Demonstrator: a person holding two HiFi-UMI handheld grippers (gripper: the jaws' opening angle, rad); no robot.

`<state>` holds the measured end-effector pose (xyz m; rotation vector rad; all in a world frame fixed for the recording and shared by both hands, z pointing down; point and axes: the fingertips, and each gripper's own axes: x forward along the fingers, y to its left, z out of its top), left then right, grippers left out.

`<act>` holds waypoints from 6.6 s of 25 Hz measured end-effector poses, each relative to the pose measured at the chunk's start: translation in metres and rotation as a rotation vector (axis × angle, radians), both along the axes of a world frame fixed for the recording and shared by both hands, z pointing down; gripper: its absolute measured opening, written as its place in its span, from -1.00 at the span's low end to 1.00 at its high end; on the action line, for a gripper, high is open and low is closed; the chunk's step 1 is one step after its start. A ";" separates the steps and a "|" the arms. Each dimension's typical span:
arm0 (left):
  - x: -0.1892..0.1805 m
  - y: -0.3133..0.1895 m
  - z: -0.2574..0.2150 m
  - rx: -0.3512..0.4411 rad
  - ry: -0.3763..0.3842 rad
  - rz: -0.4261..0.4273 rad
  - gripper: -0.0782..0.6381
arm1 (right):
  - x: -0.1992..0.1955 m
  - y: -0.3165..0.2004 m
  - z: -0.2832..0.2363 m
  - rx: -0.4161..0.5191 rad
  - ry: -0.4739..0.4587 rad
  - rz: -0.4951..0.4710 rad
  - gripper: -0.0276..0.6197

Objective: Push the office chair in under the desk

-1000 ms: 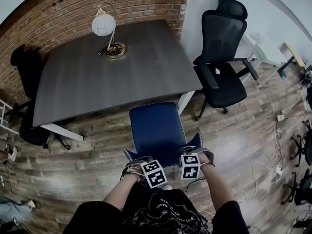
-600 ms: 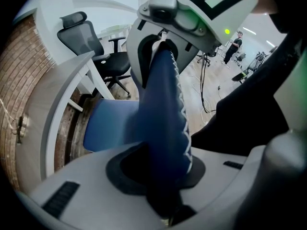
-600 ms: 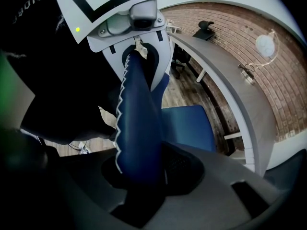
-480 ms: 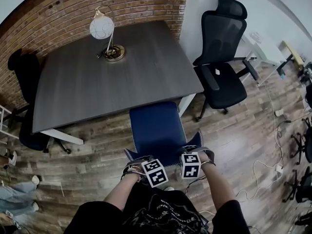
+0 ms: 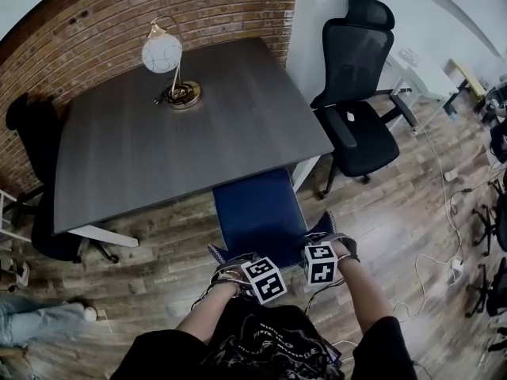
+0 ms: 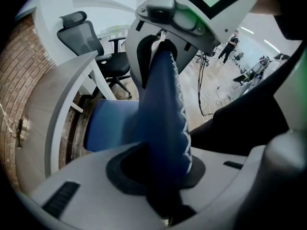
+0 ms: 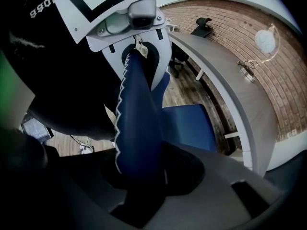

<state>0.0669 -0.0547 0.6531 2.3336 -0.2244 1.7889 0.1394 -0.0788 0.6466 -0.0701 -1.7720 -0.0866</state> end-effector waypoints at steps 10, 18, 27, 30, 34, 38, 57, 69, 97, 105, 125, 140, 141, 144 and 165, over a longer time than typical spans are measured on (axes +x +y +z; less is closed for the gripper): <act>-0.004 -0.008 -0.002 -0.006 0.008 0.021 -0.54 | -0.004 -0.010 -0.001 -0.001 0.008 0.005 -0.58; 0.003 -0.024 -0.003 0.004 0.015 -0.010 -0.53 | 0.003 -0.024 -0.002 -0.005 0.013 -0.026 -0.58; 0.007 -0.044 -0.003 0.007 0.015 -0.044 -0.53 | 0.006 -0.046 -0.002 0.002 0.012 -0.050 -0.58; 0.008 -0.051 -0.002 0.011 0.012 -0.050 -0.53 | 0.007 -0.054 -0.001 0.009 0.011 -0.052 -0.58; 0.004 -0.060 -0.001 0.014 0.009 -0.060 -0.53 | 0.004 -0.065 0.002 0.029 0.013 -0.065 -0.58; 0.001 -0.069 0.000 0.018 0.008 -0.070 -0.53 | 0.002 -0.071 0.002 0.015 0.013 -0.071 -0.58; -0.003 -0.104 0.003 0.025 0.001 -0.088 -0.54 | -0.003 -0.107 0.006 0.020 0.008 -0.091 -0.58; -0.005 -0.125 0.004 0.021 -0.001 -0.100 -0.54 | -0.006 -0.131 0.005 0.032 0.005 -0.104 -0.58; -0.020 -0.167 0.009 0.022 -0.008 -0.117 -0.53 | -0.021 -0.170 0.009 0.031 -0.002 -0.111 -0.58; -0.024 -0.177 0.009 0.021 -0.009 -0.117 -0.53 | -0.025 -0.180 0.010 0.034 -0.004 -0.107 -0.58; -0.034 -0.196 0.011 0.022 -0.011 -0.114 -0.52 | -0.034 -0.198 0.010 0.046 -0.013 -0.103 -0.58; -0.043 -0.211 0.011 0.027 -0.012 -0.103 -0.52 | -0.043 -0.211 0.011 0.047 -0.015 -0.100 -0.58; -0.043 -0.211 0.011 0.022 -0.010 -0.099 -0.52 | -0.043 -0.211 0.011 0.041 -0.015 -0.101 -0.58; -0.044 -0.211 0.011 0.005 -0.004 -0.094 -0.50 | -0.045 -0.211 0.011 0.032 -0.018 -0.102 -0.58; -0.052 -0.212 0.013 0.103 -0.014 -0.138 -0.31 | -0.047 -0.205 0.014 0.035 -0.013 -0.015 -0.48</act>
